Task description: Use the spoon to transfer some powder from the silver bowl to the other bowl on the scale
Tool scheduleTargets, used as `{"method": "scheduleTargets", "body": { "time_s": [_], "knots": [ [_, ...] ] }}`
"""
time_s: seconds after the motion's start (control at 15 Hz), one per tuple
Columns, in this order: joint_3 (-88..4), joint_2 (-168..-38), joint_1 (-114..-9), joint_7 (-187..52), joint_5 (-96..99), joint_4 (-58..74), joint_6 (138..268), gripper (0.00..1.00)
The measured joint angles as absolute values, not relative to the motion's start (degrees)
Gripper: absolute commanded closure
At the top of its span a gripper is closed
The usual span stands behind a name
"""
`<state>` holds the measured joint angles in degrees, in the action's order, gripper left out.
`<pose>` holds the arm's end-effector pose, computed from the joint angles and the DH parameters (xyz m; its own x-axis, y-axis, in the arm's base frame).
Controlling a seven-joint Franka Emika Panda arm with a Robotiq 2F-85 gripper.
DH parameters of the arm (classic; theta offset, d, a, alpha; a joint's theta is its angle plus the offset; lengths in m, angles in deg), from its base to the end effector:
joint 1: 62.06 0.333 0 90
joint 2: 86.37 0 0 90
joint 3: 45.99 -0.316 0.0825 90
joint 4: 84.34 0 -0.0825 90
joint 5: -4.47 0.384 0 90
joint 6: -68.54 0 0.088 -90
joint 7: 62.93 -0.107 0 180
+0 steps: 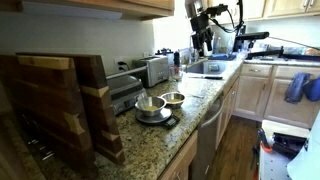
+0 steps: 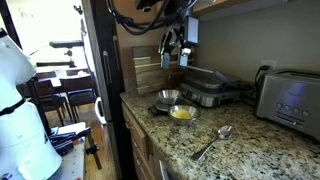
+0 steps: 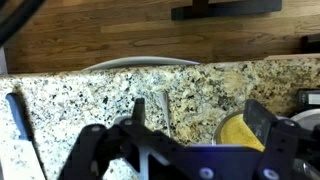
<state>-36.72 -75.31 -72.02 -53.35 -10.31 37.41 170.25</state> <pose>0.4453 -0.1822 0.4818 0.9749 -0.1061 -0.1955 -0.0710 -0.9814 0.1784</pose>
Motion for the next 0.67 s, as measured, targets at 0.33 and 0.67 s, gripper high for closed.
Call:
{"method": "scheduleTargets", "body": {
  "time_s": [0.33,0.67],
  "knots": [
    [-36.7,-75.3,-72.0,-53.3,-10.3,37.4,170.3,0.0],
    [-36.6,-75.8,-72.0,-53.2,-10.2,37.4,171.8,0.0]
  ]
}}
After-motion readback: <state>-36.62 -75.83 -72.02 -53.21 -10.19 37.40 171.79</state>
